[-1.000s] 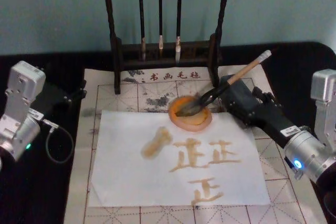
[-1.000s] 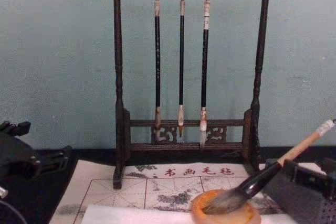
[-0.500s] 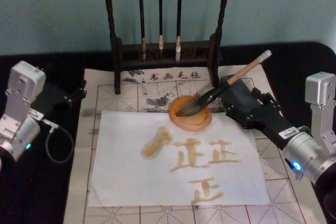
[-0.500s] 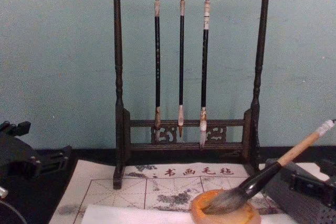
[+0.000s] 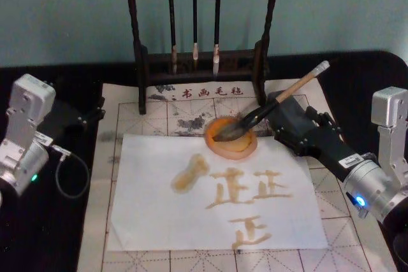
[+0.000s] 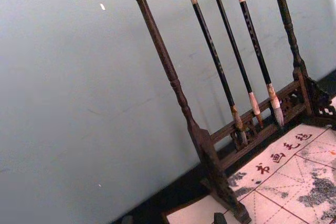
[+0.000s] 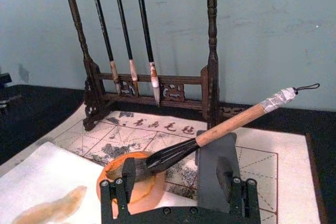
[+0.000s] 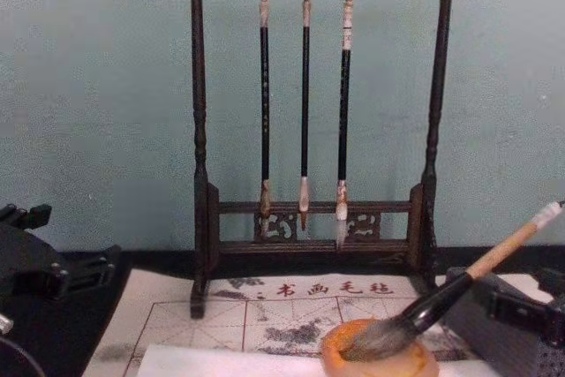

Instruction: Pick up the brush from the inkstone, write on the paper, then place the brush back to its original position.

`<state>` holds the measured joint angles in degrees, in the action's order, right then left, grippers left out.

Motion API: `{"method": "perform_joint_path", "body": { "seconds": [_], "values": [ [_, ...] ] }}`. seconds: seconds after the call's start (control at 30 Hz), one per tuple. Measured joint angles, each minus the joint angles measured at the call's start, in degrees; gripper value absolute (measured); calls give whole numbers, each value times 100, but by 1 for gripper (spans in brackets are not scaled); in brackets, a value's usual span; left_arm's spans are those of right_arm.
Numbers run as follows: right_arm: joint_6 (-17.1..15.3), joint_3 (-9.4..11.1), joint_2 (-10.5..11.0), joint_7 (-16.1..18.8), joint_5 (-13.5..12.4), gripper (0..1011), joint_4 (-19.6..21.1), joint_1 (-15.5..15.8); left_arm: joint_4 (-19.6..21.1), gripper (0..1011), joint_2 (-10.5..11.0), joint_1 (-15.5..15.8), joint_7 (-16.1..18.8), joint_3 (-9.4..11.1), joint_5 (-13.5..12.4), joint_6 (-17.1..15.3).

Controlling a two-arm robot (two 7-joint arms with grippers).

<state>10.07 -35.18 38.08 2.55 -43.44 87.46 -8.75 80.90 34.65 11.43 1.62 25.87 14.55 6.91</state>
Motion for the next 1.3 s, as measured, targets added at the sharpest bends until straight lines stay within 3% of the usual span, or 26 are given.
{"method": "perform_joint_path", "body": {
  "seconds": [1.3],
  "values": [
    [-9, 7, -2, 0, -26, 1002, 4, 1, 0, 1001, 0, 0, 0, 0, 0, 0]
  ]
}}
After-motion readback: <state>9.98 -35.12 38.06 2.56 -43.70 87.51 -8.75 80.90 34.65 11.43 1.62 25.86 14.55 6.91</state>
